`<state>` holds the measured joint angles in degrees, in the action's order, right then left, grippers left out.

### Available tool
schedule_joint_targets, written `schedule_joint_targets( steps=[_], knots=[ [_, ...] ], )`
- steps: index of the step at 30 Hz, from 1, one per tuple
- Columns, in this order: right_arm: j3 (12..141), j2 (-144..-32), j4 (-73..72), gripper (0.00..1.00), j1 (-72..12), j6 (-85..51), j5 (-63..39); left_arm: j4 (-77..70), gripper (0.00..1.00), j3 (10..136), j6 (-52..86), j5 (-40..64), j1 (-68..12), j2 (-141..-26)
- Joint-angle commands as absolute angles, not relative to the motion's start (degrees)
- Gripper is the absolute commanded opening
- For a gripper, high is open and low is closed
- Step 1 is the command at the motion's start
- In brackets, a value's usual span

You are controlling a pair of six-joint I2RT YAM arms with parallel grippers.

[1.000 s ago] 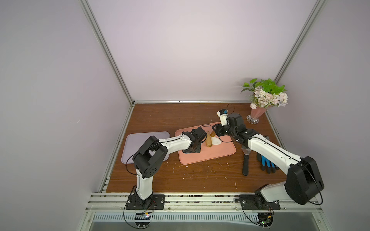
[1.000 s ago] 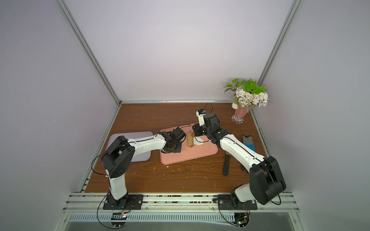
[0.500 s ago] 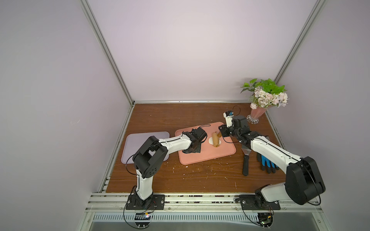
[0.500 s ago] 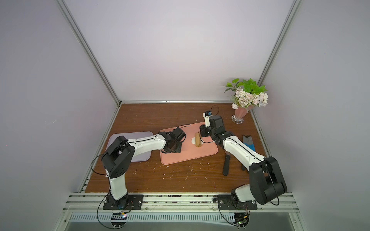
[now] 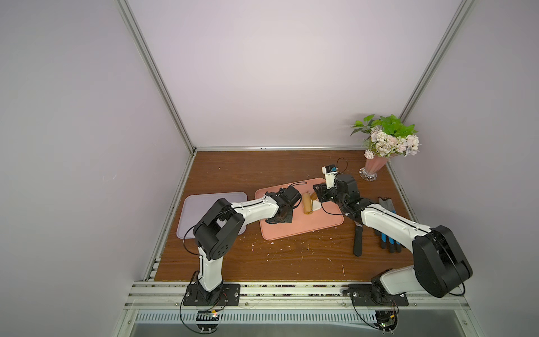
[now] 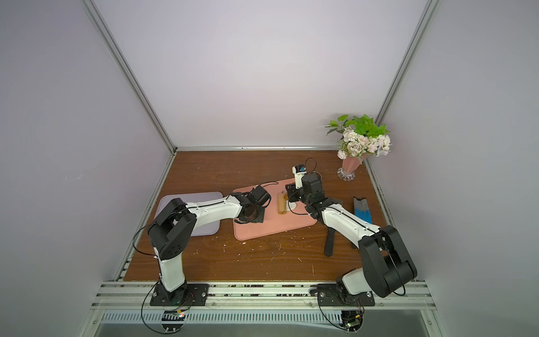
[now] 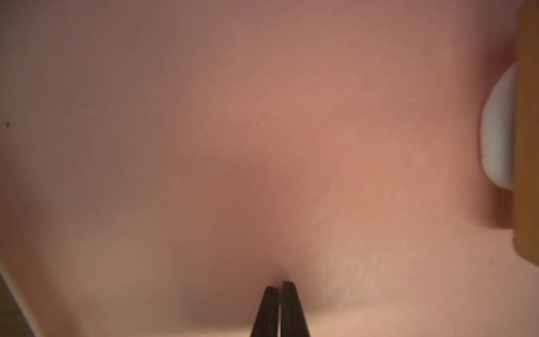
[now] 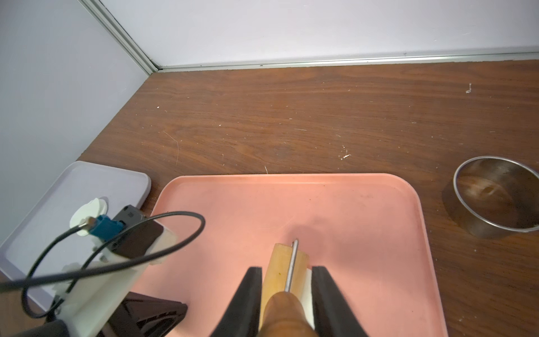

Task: Roll out the dumpling wrappers from the dough
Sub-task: Flatten out the dough on the work surface.

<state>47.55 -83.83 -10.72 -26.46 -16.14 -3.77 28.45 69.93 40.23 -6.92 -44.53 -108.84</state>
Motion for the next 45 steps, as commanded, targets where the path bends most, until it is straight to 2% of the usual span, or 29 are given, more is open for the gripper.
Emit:
schedule_joint_targets(
  steps=[1, 11, 22, 27, 32, 45],
  knots=[
    [45.30, -89.81, -1.50, 0.00, -27.06, -15.35, -2.01, 32.92, 0.00, 67.15, 39.73, -5.80, -43.92, -112.06],
    [47.14, -90.17, -1.74, 0.00, -28.36, -16.49, -3.37, 32.78, 0.00, 67.06, 40.03, -5.89, -43.90, -111.74],
    [55.59, -76.97, -0.47, 0.00, -25.44, -16.08, -11.88, 32.78, 0.00, 66.62, 40.00, -6.23, -43.89, -111.71],
    [55.04, -72.52, 0.52, 0.00, -23.56, -14.01, -7.77, 32.77, 0.00, 66.52, 40.25, -6.17, -43.95, -111.53],
    [51.73, -72.77, 0.47, 0.00, -21.09, -10.57, -2.56, 32.70, 0.00, 66.53, 40.18, -6.07, -43.91, -111.59],
    [44.29, -81.22, -4.42, 0.00, -21.31, -12.41, -4.27, 32.70, 0.00, 66.84, 40.34, -5.95, -43.93, -111.80]
  ],
)
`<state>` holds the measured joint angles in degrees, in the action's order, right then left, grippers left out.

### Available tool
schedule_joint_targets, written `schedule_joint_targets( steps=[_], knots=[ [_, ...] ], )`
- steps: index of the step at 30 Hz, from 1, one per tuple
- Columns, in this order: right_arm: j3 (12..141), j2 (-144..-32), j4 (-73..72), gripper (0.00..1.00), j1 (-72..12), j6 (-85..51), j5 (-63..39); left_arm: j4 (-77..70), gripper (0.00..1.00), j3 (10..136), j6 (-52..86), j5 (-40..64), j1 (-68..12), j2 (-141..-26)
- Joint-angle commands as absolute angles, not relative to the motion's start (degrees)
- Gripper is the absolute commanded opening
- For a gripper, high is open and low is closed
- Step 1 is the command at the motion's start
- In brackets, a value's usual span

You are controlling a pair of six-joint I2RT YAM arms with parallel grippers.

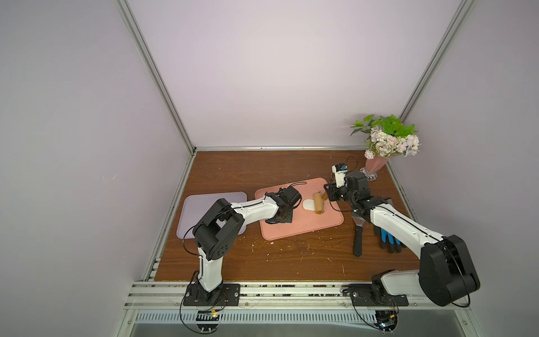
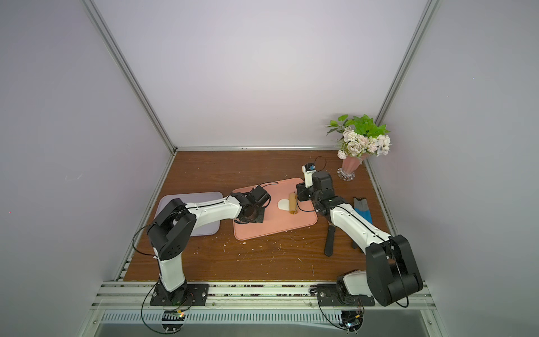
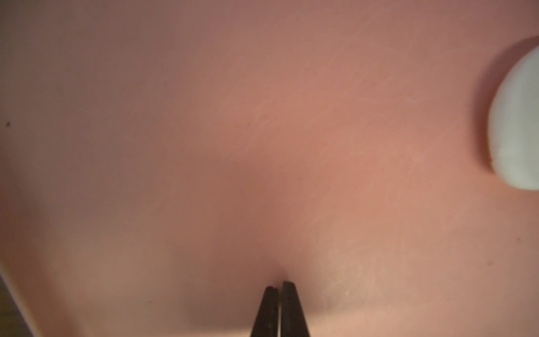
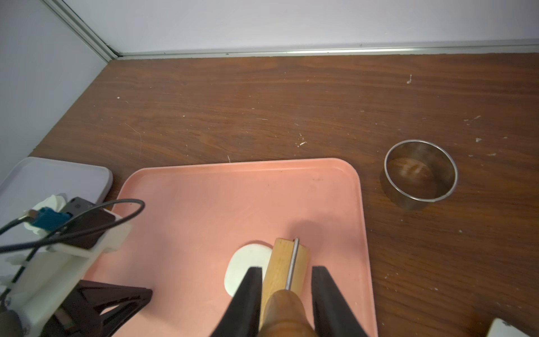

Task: Roll out the dumpling wrappers from the dough
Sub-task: Flatten out the dough on the work surface.

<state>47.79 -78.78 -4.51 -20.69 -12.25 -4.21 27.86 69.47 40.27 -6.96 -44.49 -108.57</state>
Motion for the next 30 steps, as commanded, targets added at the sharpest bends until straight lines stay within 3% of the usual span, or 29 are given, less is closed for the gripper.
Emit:
schedule_joint_targets(
  steps=[1, 30],
  knots=[
    [43.59, -81.31, -4.64, 0.00, -21.57, -12.59, -4.30, 32.70, 0.00, 66.88, 40.34, -5.87, -43.92, -111.80],
    [42.76, -91.05, -7.17, 0.00, -27.51, -16.13, -4.28, 32.70, 0.00, 66.36, 40.43, -6.24, -43.90, -111.62]
  ],
)
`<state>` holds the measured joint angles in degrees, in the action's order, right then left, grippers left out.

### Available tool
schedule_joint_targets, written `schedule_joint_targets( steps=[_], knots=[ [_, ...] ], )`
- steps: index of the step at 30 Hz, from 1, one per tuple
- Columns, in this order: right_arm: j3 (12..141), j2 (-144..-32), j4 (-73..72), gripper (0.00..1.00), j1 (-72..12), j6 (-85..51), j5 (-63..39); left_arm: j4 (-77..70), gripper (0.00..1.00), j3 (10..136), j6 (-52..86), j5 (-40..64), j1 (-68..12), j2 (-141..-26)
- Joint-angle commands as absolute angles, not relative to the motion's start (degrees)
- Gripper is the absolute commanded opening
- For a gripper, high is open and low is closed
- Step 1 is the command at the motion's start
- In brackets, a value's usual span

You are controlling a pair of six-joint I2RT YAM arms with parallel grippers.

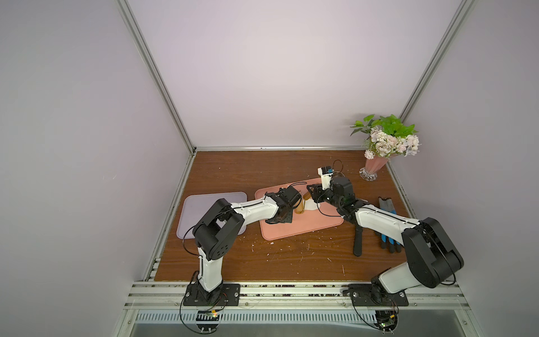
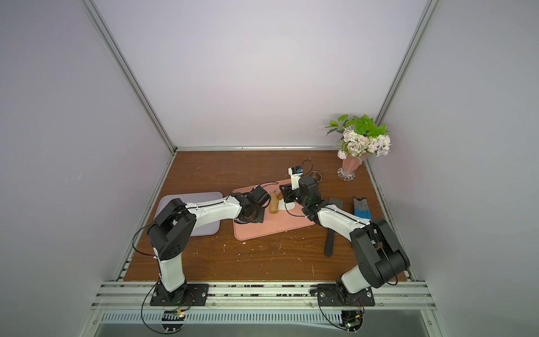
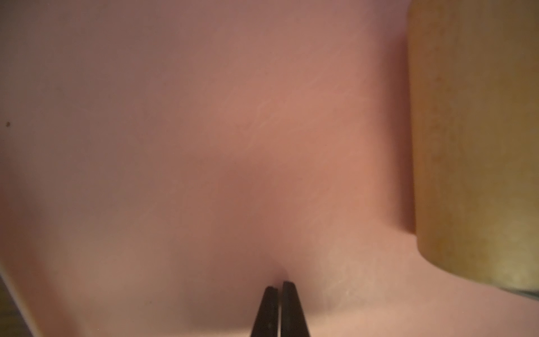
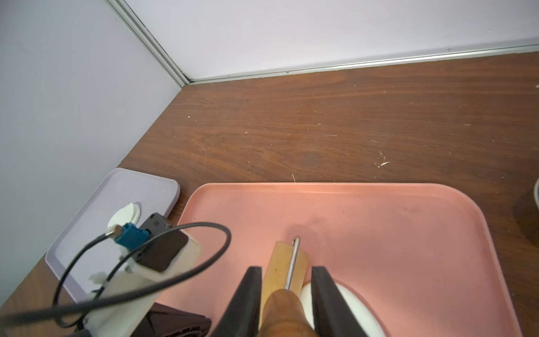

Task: Roll out the dumpling wrappers from the dough
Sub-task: Flatten out the dough on the work surface.

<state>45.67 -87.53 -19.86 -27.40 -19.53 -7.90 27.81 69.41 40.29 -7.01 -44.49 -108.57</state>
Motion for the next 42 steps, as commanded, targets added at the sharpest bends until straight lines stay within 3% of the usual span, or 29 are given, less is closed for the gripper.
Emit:
schedule_joint_targets(
  steps=[1, 13, 20, 25, 32, 42],
  knots=[
    [42.96, -90.92, -7.16, 0.00, -27.51, -16.28, -4.67, 32.70, 0.00, 66.27, 40.55, -6.22, -43.93, -111.53],
    [51.97, -75.80, -5.80, 0.00, -26.35, -19.56, -13.88, 32.70, 0.00, 65.83, 40.74, -6.44, -43.77, -111.09],
    [49.26, -71.28, -4.38, 0.00, -22.97, -22.75, -4.41, 32.61, 0.00, 65.70, 40.96, -6.31, -43.81, -110.92],
    [45.25, -73.33, -7.41, 0.00, -22.85, -25.05, 1.02, 32.52, 0.00, 65.83, 40.72, -6.11, -43.85, -111.39],
    [43.65, -82.55, -5.06, 0.00, -23.73, -25.18, 3.43, 32.59, 0.00, 66.29, 40.34, -5.89, -43.86, -111.54],
    [40.18, -86.76, -6.01, 0.00, -24.30, -25.73, 5.38, 32.54, 0.00, 65.40, 40.34, -6.06, -43.86, -111.53]
  ],
)
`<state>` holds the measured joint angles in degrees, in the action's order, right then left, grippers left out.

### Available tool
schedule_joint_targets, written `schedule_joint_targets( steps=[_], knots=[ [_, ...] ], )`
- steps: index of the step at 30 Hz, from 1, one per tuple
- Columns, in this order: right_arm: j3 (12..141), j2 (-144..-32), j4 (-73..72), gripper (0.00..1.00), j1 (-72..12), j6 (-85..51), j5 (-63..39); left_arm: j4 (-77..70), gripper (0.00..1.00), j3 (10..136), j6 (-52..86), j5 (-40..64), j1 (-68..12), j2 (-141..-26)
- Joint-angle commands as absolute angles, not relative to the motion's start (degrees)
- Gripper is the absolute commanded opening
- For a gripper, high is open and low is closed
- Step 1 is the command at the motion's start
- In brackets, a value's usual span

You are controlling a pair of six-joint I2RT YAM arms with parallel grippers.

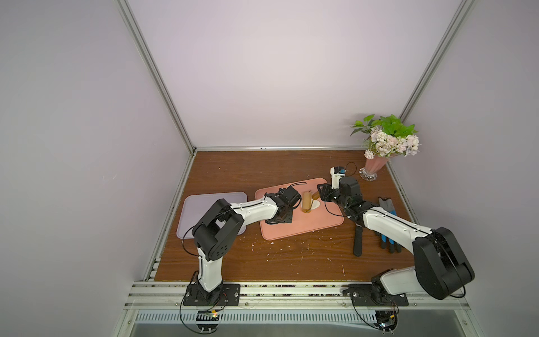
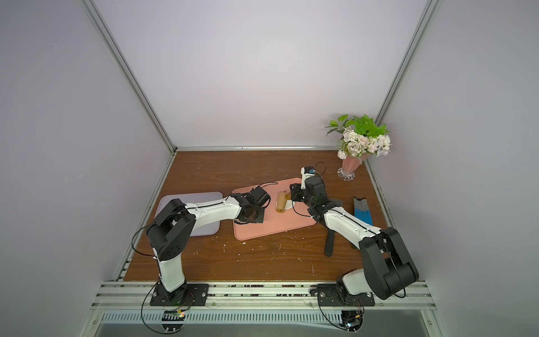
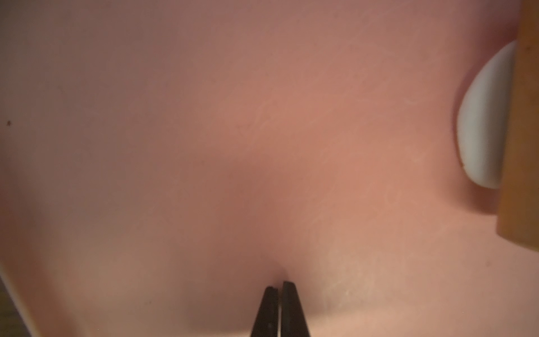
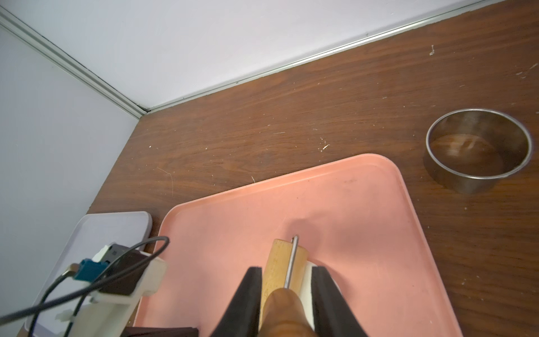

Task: Roll out the dumpling wrappers from the dough
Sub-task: Flatten out the dough on the work surface.

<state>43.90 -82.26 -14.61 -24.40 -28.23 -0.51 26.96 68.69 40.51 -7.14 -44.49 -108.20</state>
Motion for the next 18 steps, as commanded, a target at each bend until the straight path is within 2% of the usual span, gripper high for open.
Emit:
schedule_joint_targets(
  steps=[1, 12, 18],
  knots=[
    [40.01, -87.20, -6.35, 0.00, -24.47, -25.98, 5.19, 32.52, 0.00, 65.31, 40.34, -6.06, -43.85, -111.53],
    [42.10, -89.42, -7.49, 0.00, -25.75, -27.38, 4.26, 32.60, 0.00, 65.50, 40.70, -6.05, -43.85, -111.18],
    [49.49, -84.80, -7.70, 0.00, -25.75, -25.19, -7.73, 32.62, 0.00, 64.95, 40.61, -6.41, -43.75, -110.91]
  ],
)
